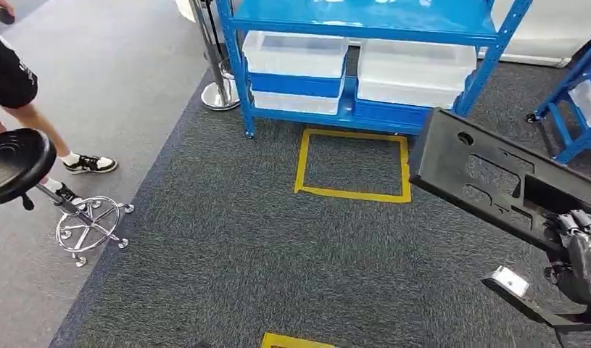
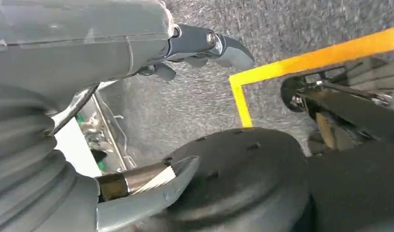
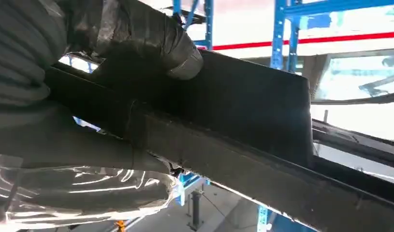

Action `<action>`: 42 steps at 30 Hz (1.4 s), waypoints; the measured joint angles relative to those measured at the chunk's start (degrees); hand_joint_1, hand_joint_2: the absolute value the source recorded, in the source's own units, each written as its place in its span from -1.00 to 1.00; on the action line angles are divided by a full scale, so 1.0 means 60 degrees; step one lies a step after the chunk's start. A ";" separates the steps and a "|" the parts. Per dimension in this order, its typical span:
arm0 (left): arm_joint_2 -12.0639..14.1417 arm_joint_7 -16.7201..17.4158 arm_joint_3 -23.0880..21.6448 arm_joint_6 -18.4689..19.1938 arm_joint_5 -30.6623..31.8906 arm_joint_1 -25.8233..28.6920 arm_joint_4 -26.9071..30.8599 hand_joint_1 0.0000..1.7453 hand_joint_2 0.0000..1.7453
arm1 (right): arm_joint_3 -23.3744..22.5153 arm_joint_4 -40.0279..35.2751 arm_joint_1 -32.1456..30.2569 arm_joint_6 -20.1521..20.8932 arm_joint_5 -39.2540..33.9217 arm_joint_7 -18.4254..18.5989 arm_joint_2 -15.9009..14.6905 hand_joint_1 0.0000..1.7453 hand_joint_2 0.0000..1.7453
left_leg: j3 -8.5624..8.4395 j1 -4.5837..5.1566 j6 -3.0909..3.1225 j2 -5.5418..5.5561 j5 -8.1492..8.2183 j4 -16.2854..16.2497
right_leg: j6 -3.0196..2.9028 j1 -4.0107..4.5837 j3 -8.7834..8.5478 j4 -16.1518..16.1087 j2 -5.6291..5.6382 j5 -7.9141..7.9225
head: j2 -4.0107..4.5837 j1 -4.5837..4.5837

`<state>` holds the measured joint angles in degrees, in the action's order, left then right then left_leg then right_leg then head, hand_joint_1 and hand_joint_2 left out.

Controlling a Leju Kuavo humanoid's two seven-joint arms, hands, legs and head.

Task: Take the parts from the cabinet and place them on the table.

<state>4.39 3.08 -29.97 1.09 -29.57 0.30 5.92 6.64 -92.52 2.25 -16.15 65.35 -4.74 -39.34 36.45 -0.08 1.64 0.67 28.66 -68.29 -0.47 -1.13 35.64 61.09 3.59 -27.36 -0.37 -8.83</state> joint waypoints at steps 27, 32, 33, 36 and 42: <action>-0.0036 -0.0291 -0.0080 -0.0051 -0.0127 -0.0132 -0.0062 -1.00 1.00 | -0.0211 0.0022 0.0685 0.0408 -0.0189 -0.0007 -0.0036 1.00 1.00 | 0.0507 -0.0074 -0.0304 -0.0197 0.1441 -0.1324 | 0.0016 -0.0107 0.0224 -0.0027 -0.0343 0.0263 | 0.0000 0.0047; -0.0007 -0.0339 -0.0208 -0.0040 -0.0277 -0.0106 -0.0080 -1.00 1.00 | -0.0222 0.0007 0.0774 0.0550 -0.0197 0.0040 -0.0047 1.00 1.00 | -0.1065 0.0011 0.0221 0.0539 0.0285 0.1382 | 0.0057 -0.0071 0.0400 -0.0029 0.0270 0.0508 | 0.0000 0.0047; -0.0026 -0.0346 -0.0244 -0.0036 -0.0288 -0.0083 -0.0120 -1.00 1.00 | -0.0226 -0.0004 0.0845 0.0598 -0.0197 0.0058 -0.0055 1.00 1.00 | -0.1105 0.0002 0.0214 0.0582 0.0308 0.1495 | 0.0147 -0.0027 0.0438 -0.0040 0.0383 0.0566 | 0.0000 0.0073; -0.0029 -0.0353 -0.0291 -0.0015 -0.0401 -0.0114 -0.0124 -1.00 1.00 | -0.0233 -0.0004 0.0847 0.0689 -0.0197 0.0084 -0.0055 1.00 1.00 | -0.1098 0.0120 0.0232 0.0280 0.0215 0.1561 | 0.0392 -0.0159 0.0487 -0.0183 0.0668 0.0742 | 0.0000 0.0044; -0.0055 -0.0375 -0.0306 0.0037 -0.0572 -0.0098 -0.0135 -1.00 1.00 | -0.0146 0.0014 0.1301 0.1078 0.0240 0.0262 0.0073 1.00 1.00 | -0.0989 0.0036 0.0316 -0.0497 -0.0248 0.1944 | 0.0532 -0.0098 0.1543 0.2277 -0.0530 -0.0739 | 0.0000 0.0095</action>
<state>4.07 0.83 -31.80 1.31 -33.00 -0.28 5.11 5.77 -92.43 10.06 -9.69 66.79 -3.17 -38.91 30.51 0.14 3.54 -2.32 27.18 -56.63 2.72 -1.71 44.90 74.75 0.41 -31.79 -0.37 -8.26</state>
